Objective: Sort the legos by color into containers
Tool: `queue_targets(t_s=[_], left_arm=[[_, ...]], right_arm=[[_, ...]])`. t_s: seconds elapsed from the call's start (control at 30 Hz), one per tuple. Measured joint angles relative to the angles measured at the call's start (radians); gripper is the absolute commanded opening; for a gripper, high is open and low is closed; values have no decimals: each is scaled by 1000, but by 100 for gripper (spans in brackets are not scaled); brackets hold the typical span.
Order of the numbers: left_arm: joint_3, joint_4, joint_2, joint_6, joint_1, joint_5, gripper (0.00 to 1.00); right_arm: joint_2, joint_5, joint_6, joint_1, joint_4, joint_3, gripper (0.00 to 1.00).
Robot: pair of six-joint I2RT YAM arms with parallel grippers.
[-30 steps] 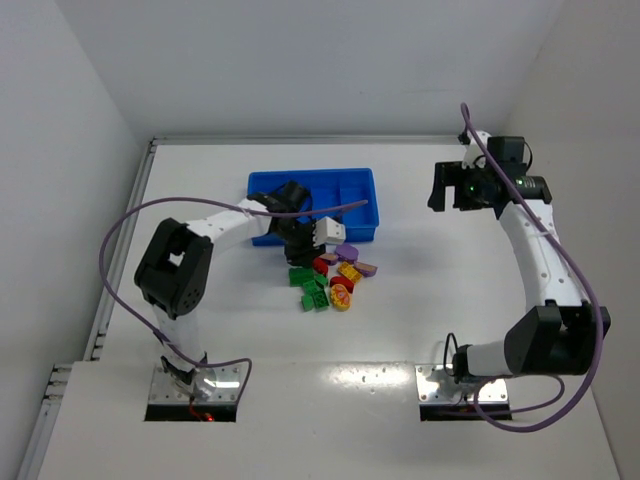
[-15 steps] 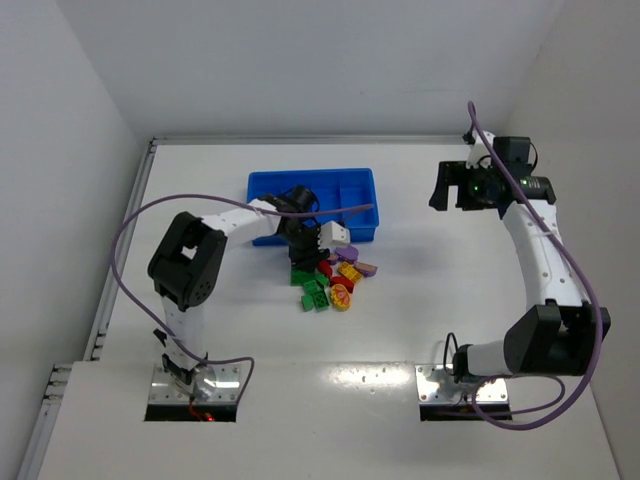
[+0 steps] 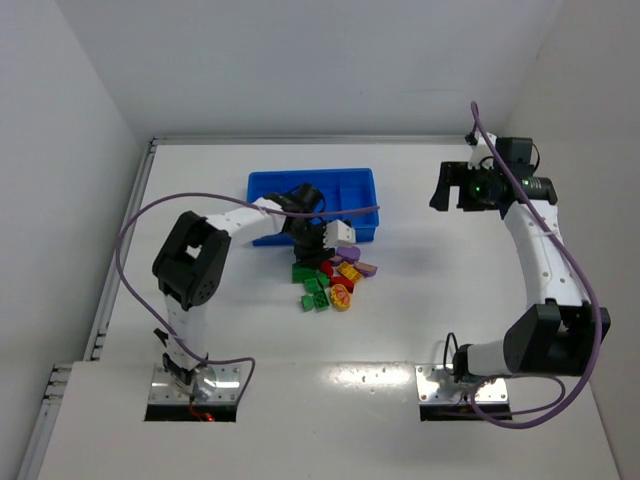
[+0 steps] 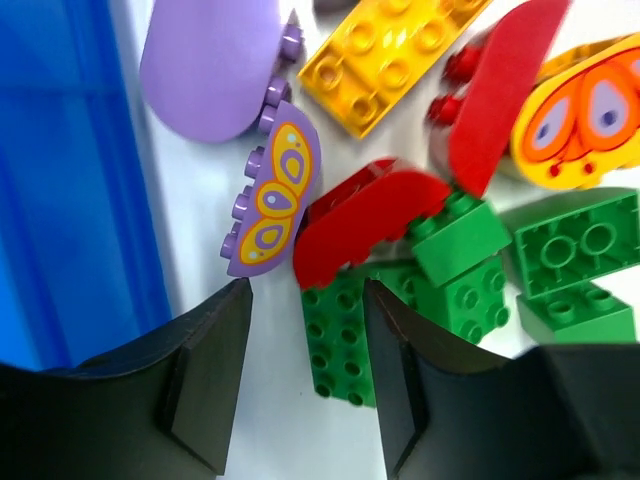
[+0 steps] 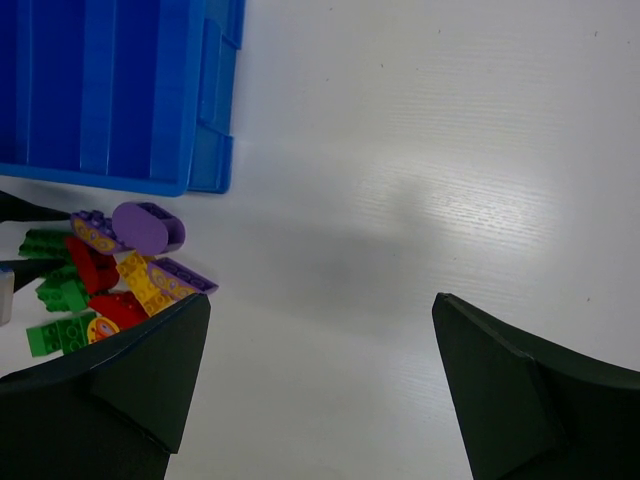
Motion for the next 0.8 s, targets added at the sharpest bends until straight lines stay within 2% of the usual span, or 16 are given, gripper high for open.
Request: queue_targets(t_s=[0.4,0.8], left_arm=[[30,-34,2,21,-107,24,53],[10,-41,8,18,-80,25,53]], right_arm=[[0,-1,0,-5,0,-21,94],[-1,-18,0,-17,0,-24,94]])
